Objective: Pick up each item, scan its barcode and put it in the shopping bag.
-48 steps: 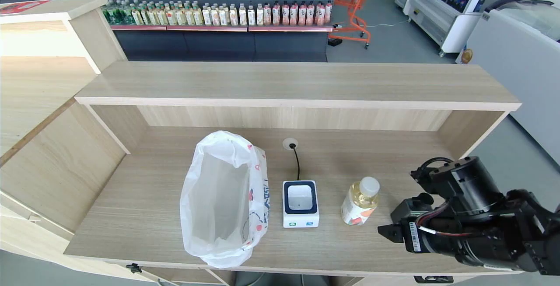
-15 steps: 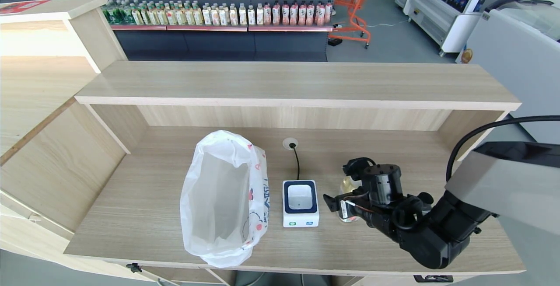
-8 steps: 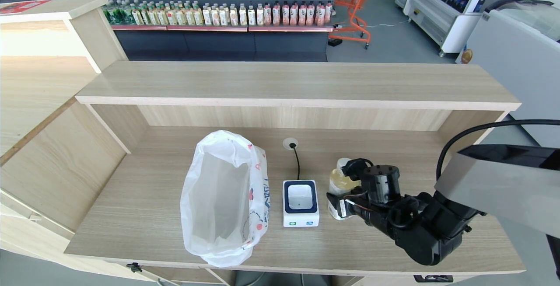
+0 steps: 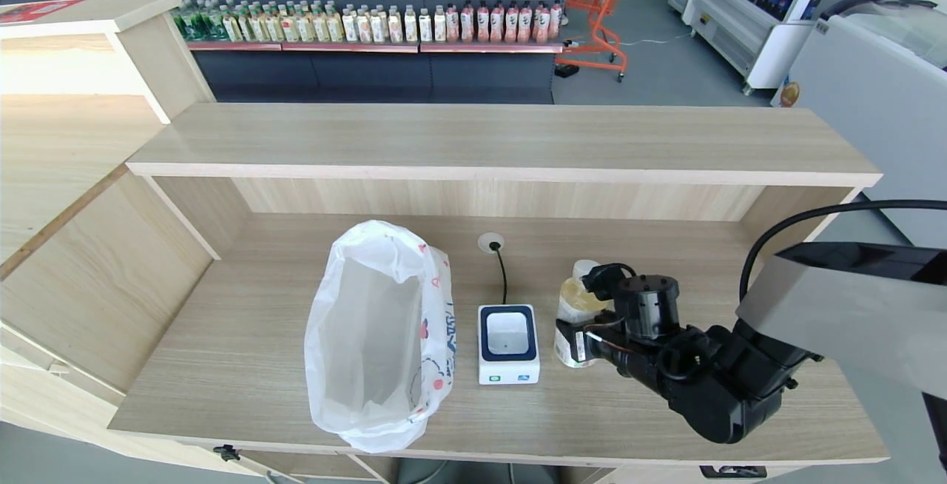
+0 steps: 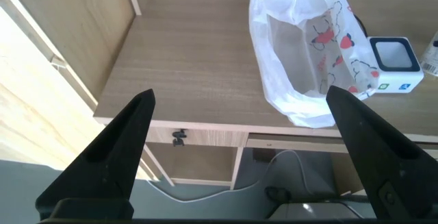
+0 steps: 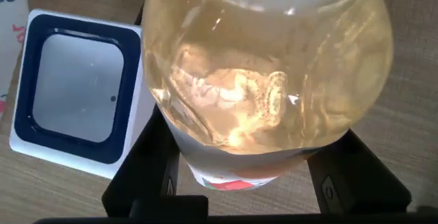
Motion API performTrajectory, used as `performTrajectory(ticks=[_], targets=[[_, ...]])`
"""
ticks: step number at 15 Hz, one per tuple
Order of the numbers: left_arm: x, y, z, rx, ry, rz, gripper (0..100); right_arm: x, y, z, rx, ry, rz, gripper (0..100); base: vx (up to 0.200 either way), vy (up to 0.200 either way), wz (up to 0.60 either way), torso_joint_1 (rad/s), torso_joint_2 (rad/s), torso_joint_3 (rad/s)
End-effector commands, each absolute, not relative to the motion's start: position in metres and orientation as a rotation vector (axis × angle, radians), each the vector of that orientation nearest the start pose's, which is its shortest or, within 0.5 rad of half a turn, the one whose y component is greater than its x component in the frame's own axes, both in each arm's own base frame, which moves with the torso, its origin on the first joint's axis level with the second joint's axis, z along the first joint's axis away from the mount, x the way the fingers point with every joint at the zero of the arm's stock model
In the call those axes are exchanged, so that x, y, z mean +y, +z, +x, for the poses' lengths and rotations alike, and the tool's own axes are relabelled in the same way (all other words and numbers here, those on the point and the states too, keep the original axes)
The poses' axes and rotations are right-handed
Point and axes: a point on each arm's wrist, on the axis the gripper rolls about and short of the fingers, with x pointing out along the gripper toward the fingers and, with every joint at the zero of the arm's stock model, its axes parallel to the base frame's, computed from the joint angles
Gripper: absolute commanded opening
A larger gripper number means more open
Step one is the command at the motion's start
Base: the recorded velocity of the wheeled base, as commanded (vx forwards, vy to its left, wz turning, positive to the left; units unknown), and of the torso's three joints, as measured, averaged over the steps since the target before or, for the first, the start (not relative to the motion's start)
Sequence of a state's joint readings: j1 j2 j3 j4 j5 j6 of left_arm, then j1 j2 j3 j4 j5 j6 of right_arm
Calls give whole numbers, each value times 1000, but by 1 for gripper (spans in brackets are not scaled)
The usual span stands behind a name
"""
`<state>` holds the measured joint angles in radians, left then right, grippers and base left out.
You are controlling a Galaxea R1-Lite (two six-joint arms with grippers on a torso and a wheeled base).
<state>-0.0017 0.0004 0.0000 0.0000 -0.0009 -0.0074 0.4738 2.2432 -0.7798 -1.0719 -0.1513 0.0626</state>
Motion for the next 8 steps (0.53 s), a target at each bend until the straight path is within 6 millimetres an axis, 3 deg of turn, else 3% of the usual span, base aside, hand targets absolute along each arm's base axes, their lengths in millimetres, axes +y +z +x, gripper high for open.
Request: performTrajectory(ticks=[1, 5, 7, 8], targets=[[0, 75, -23, 0, -3, -8, 100, 168, 63, 344, 293, 294, 88, 0, 0, 0, 0, 0, 0, 0], [0, 75, -23, 0, -2, -8, 100, 136, 130, 337, 164, 443, 243, 0, 0, 0, 0, 0, 0, 0], [0, 75, -23, 0, -2, -8, 100, 115, 167, 310, 119, 630, 265, 0, 0, 0, 0, 0, 0, 0], [0, 75, -23, 0, -2, -8, 100, 113, 171, 300, 124, 676, 265, 0, 0, 0, 0, 0, 0, 0]])
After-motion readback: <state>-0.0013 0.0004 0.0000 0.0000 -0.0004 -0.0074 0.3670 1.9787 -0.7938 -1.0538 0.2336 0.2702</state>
